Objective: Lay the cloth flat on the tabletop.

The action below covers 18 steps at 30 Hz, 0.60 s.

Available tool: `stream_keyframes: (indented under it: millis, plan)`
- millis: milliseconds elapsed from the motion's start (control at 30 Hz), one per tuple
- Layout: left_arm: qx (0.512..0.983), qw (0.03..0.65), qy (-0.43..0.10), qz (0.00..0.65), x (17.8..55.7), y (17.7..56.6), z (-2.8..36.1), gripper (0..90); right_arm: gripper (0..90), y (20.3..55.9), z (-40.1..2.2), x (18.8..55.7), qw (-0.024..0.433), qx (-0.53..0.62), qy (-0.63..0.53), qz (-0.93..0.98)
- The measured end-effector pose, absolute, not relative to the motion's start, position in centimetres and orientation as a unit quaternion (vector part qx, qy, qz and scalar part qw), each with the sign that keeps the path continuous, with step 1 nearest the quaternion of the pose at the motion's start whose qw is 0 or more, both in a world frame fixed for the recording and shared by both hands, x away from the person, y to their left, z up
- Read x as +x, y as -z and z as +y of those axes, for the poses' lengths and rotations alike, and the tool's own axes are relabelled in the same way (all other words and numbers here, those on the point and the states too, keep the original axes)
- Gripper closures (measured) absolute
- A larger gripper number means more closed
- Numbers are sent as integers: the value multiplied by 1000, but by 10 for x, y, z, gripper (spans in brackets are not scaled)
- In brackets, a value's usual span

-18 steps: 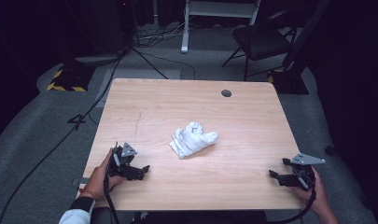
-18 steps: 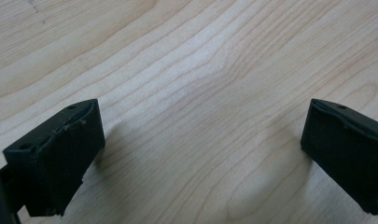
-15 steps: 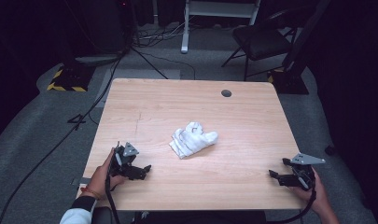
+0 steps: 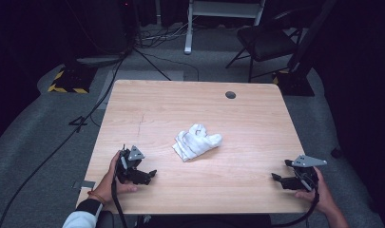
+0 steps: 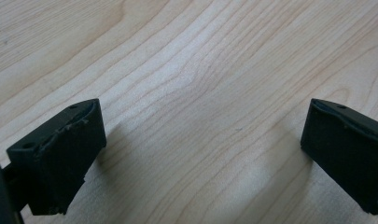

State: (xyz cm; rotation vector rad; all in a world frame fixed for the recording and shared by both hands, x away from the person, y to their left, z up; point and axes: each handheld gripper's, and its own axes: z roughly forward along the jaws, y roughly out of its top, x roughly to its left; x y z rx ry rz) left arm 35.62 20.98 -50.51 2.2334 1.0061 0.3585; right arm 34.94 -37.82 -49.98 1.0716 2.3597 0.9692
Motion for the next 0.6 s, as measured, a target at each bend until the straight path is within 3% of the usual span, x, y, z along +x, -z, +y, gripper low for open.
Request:
stream_keyframes:
  millis: [267, 533, 600]
  plan:
    - [870, 331, -123, 345, 369, 505, 196, 3, 271, 485, -366, 371, 195, 348, -373, 838]
    - [874, 332, -119, 335, 391, 504, 175, 4, 329, 458, -323, 404, 187, 311, -394, 845]
    - [873, 332, -119, 335, 397, 504, 170, 9, 357, 449, -296, 415, 193, 287, -394, 851]
